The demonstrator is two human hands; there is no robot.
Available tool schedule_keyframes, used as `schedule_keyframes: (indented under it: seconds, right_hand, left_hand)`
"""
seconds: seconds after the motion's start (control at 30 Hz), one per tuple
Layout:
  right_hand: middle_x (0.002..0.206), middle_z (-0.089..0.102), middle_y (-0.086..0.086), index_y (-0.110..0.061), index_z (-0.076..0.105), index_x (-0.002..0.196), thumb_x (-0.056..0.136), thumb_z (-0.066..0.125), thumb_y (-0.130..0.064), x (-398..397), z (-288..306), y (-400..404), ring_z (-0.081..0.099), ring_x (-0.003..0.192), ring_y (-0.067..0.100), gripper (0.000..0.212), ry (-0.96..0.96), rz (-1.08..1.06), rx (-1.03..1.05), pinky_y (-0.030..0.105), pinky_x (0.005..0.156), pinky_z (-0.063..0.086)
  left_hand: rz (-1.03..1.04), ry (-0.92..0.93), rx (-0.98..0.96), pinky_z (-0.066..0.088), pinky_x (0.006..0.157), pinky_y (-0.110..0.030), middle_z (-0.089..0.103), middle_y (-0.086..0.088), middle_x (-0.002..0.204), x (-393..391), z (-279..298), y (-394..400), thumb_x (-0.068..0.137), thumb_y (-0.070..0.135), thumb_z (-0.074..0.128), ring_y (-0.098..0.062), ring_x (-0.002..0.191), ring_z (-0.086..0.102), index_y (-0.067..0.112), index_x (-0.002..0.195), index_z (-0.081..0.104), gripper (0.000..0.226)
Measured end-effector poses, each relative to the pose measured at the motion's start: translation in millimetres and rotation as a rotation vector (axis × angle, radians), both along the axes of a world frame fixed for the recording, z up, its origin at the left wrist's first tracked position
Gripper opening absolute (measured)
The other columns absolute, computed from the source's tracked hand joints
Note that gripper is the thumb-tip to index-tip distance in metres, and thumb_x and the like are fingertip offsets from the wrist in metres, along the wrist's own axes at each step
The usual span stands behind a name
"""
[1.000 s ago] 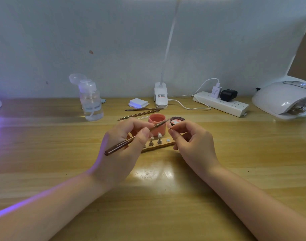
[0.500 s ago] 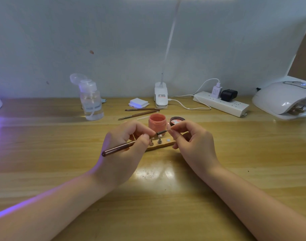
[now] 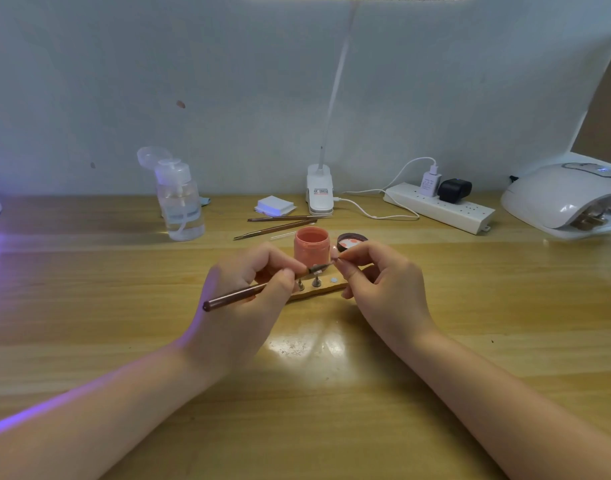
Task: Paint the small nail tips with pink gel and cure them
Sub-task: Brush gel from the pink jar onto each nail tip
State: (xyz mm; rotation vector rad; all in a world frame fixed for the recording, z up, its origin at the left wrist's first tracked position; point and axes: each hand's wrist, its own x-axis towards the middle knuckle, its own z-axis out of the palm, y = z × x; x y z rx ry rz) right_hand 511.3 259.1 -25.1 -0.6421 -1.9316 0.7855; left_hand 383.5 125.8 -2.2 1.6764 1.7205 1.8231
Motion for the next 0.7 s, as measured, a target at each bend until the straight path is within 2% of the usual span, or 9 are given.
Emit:
schedule_keyframes:
  seconds: [0.07,0.17,0.33,0.47,0.6,0.7]
  right_hand:
    - [0.076,0.067,-0.004,-0.016,0.068,0.086,0.087,0.069,-0.011,-0.2,-0.1,0.2,0.064,0.054,0.007,0.005,0.003,-0.001,-0.01,0.025,0.055,0.052]
    - [0.076,0.067,-0.004,-0.015,0.069,0.087,0.087,0.069,-0.011,-0.3,0.2,-0.4,0.064,0.053,0.007,0.004,0.004,0.008,-0.02,0.026,0.054,0.053]
    - [0.076,0.068,-0.003,-0.014,0.069,0.088,0.087,0.069,-0.011,0.0,1.8,-2.2,0.064,0.052,0.007,0.004,0.011,0.012,-0.039,0.03,0.055,0.054]
    - [0.077,0.068,-0.001,-0.012,0.069,0.09,0.087,0.069,-0.011,0.1,2.5,-2.6,0.065,0.054,0.009,0.004,0.005,0.022,-0.047,0.032,0.057,0.055]
    - [0.077,0.068,-0.001,-0.011,0.069,0.091,0.087,0.068,-0.01,0.3,2.8,-2.9,0.065,0.054,0.008,0.004,-0.004,0.027,-0.045,0.031,0.055,0.055]
    - [0.076,0.068,-0.001,-0.014,0.069,0.089,0.087,0.069,-0.01,0.0,2.7,-3.1,0.065,0.053,0.007,0.004,0.002,0.026,-0.045,0.028,0.054,0.054]
  left_hand:
    - [-0.01,-0.023,0.02,0.045,0.065,-0.013,0.068,0.005,0.074,-0.5,-0.3,-0.2,0.078,0.032,0.052,-0.005,0.072,0.062,0.025,0.081,0.067,0.016]
    - [0.021,-0.031,0.021,0.045,0.066,-0.011,0.069,0.008,0.079,-0.8,-0.5,2.1,0.086,0.026,0.057,-0.005,0.076,0.064,0.026,0.089,0.067,0.011]
    - [-0.042,-0.058,0.016,0.046,0.066,-0.013,0.068,0.006,0.073,-0.2,-0.7,-0.2,0.078,0.031,0.052,-0.007,0.073,0.064,0.021,0.082,0.066,0.018]
    - [0.003,-0.073,0.024,0.046,0.067,-0.011,0.07,0.006,0.08,0.7,0.6,2.2,0.088,0.023,0.055,-0.004,0.076,0.064,0.023,0.09,0.067,0.012]
    - [-0.039,-0.064,0.015,0.045,0.065,-0.01,0.069,0.003,0.072,0.9,0.8,0.3,0.08,0.031,0.054,-0.005,0.071,0.064,0.021,0.082,0.067,0.016]
    - [-0.021,-0.08,0.043,0.045,0.065,-0.009,0.069,0.005,0.074,0.9,1.1,1.1,0.085,0.021,0.057,-0.004,0.072,0.064,0.02,0.084,0.067,0.01]
